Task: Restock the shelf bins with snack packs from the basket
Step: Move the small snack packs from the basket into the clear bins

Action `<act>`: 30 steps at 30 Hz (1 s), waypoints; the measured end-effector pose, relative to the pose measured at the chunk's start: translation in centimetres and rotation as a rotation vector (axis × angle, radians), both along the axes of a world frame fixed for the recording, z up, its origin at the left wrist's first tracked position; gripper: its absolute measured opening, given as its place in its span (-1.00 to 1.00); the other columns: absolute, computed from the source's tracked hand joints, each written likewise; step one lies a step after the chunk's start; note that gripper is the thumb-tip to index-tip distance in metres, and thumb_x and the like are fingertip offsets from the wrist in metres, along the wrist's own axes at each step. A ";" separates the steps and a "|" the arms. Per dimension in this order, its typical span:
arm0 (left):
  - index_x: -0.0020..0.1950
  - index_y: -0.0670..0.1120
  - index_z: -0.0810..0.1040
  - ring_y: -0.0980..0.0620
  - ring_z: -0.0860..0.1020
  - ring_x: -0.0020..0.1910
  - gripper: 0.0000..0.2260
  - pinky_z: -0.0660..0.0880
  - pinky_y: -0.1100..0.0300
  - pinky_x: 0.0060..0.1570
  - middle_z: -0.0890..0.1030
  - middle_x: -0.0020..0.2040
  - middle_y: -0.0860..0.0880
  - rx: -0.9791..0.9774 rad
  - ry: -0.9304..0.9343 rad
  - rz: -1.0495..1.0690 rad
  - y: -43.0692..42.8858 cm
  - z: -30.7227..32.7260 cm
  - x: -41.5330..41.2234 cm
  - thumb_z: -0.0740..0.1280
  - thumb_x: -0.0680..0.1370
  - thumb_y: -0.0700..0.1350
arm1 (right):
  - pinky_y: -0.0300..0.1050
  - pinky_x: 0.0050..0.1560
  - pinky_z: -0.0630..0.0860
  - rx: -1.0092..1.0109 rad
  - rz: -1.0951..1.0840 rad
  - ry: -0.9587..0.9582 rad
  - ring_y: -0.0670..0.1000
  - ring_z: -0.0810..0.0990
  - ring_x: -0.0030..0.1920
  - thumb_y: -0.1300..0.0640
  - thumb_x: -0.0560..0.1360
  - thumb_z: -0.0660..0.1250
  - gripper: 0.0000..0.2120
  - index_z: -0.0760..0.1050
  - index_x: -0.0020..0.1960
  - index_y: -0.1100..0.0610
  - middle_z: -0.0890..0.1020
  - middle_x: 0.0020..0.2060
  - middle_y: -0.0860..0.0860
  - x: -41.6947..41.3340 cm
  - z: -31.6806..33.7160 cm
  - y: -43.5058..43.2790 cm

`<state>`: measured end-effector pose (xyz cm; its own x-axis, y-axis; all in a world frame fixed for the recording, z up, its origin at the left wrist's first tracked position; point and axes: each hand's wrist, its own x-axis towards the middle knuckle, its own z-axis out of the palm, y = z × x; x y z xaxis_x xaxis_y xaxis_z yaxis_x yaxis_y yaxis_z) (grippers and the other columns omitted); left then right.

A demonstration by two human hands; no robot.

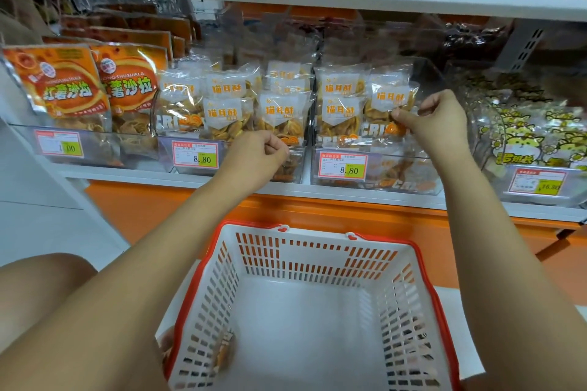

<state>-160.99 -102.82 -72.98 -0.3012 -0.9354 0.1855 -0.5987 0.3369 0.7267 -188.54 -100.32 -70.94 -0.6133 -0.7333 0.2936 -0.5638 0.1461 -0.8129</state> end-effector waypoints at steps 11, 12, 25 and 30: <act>-0.33 -0.07 0.50 0.10 0.51 -0.33 -0.67 0.34 0.21 -0.37 0.56 -0.35 0.00 0.141 -0.425 -0.019 2.3 -3.1 4.2 0.29 0.57 0.07 | -0.19 -0.32 0.35 0.072 0.550 0.191 -0.07 0.39 -0.37 -0.02 0.58 0.22 -0.70 0.43 -0.23 0.15 0.45 -0.40 0.01 12.8 -4.4 4.6; -0.33 -0.06 0.49 0.06 0.51 -0.32 -0.67 0.34 0.18 -0.38 0.55 -0.33 -0.01 0.191 -0.528 -0.013 2.4 -3.9 5.0 0.28 0.57 0.08 | -0.17 -0.29 0.40 0.173 0.625 0.216 -0.06 0.42 -0.35 -0.03 0.58 0.23 -0.71 0.43 -0.23 0.12 0.48 -0.39 0.00 14.1 -5.9 4.7; -0.23 -0.11 0.33 -0.04 0.46 -0.11 -0.76 0.39 0.17 -0.15 0.40 -0.21 0.00 0.596 -1.124 -0.010 4.1 -10.8 10.9 0.23 0.61 -0.09 | -0.10 0.28 0.36 1.008 1.086 0.196 0.08 0.43 0.31 0.09 0.49 0.41 -0.48 0.36 0.39 0.14 0.45 0.34 0.08 20.0 -28.5 5.8; 0.14 -0.20 0.49 -0.08 0.54 0.10 -0.81 0.38 0.20 -0.15 0.55 0.13 -0.12 0.577 -1.232 -0.056 3.9 -12.9 9.3 0.17 0.58 -0.33 | -0.07 0.42 0.17 1.066 1.151 0.054 0.08 0.18 0.49 0.17 0.48 0.41 -0.28 0.12 0.53 0.10 0.18 0.51 0.07 22.8 -32.9 6.9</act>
